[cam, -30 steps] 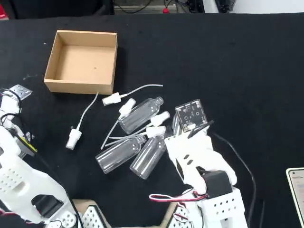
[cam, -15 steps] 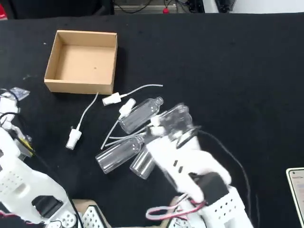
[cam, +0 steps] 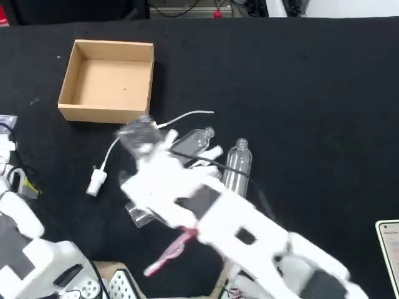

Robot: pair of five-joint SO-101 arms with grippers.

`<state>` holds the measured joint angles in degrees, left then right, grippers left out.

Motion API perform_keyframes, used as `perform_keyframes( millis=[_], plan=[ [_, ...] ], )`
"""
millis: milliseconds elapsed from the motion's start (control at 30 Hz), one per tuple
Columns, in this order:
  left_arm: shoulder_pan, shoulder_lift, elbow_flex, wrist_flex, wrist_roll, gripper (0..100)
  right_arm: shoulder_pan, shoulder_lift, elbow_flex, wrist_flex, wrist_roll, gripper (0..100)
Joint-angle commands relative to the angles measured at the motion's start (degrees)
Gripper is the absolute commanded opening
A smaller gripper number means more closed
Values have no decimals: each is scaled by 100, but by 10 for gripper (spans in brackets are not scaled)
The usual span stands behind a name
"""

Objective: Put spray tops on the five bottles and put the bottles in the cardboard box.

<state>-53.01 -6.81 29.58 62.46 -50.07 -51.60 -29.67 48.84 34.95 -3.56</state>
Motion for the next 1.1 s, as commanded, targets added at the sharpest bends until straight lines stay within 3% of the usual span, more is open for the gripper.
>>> perform_keyframes(
  millis=[0,233,400,633,867,1067],
  plan=[
    [-330,-527,365,-484,413,98,-308,1270,-1051,88,932,117],
    [-936,-484,198,-527,413,98,-334,2677,-2536,914,2963,145],
    [-1473,-484,101,-519,404,98,-352,3495,-3196,1020,3508,277],
    [-2105,-484,101,-527,404,98,-396,4382,-3881,1002,4756,282],
    [-2308,-484,-31,-519,387,98,-738,4760,-4136,1029,5969,283],
    [-2334,-484,22,-519,167,98,-800,4769,-4268,1029,6251,283]
  ],
)
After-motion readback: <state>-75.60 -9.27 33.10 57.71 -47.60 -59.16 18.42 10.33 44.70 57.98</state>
